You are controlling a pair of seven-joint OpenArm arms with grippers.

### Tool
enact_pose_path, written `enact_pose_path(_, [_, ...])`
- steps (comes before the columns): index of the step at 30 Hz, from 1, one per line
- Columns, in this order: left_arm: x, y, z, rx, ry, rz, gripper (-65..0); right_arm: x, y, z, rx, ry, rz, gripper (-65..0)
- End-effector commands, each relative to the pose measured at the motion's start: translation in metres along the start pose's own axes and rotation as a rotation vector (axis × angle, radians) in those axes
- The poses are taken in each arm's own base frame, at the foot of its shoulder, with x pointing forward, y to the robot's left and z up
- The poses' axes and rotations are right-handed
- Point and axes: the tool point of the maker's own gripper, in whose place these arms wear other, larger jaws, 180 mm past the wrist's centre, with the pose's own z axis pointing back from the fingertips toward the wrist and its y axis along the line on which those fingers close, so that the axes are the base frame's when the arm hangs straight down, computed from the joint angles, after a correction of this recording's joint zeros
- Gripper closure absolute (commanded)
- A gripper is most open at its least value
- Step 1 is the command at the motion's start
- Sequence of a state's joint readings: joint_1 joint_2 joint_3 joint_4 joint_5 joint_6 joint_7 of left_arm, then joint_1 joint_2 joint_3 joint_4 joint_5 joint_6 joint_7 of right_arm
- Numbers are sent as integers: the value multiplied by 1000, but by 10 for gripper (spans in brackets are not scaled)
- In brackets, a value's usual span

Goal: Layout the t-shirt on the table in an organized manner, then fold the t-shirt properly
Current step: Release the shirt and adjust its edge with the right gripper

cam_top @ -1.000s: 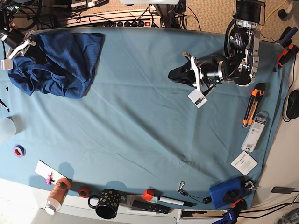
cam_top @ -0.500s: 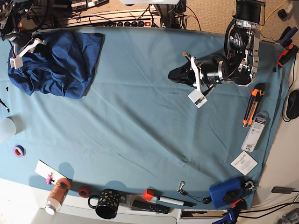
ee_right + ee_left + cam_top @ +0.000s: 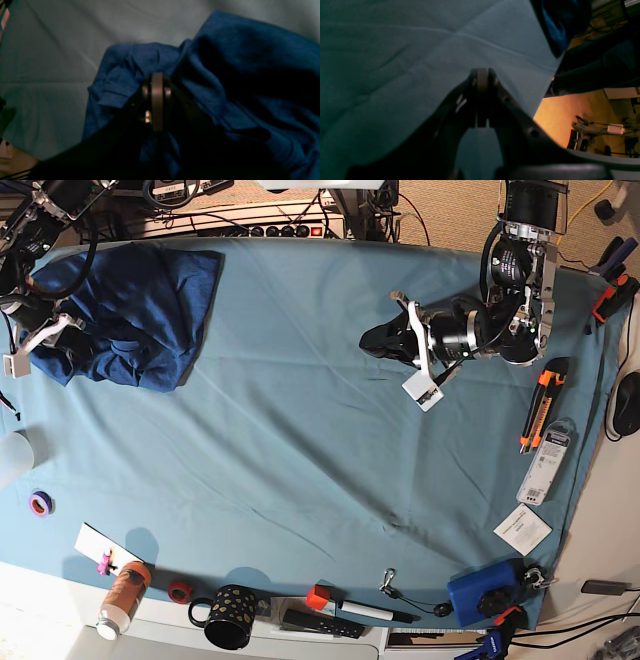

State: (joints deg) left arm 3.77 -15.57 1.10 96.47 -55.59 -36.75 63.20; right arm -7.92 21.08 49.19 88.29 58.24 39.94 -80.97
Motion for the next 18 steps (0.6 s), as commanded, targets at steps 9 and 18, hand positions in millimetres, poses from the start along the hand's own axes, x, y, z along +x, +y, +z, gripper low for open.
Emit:
enact_pose_path(9, [16, -3, 3, -13, -46, -26, 0, 1, -47, 12, -246, 57, 83, 0])
enact_pose_path(18, [14, -2, 3, -13, -38, -27, 0, -3, -104, 17, -442, 37, 15, 0])
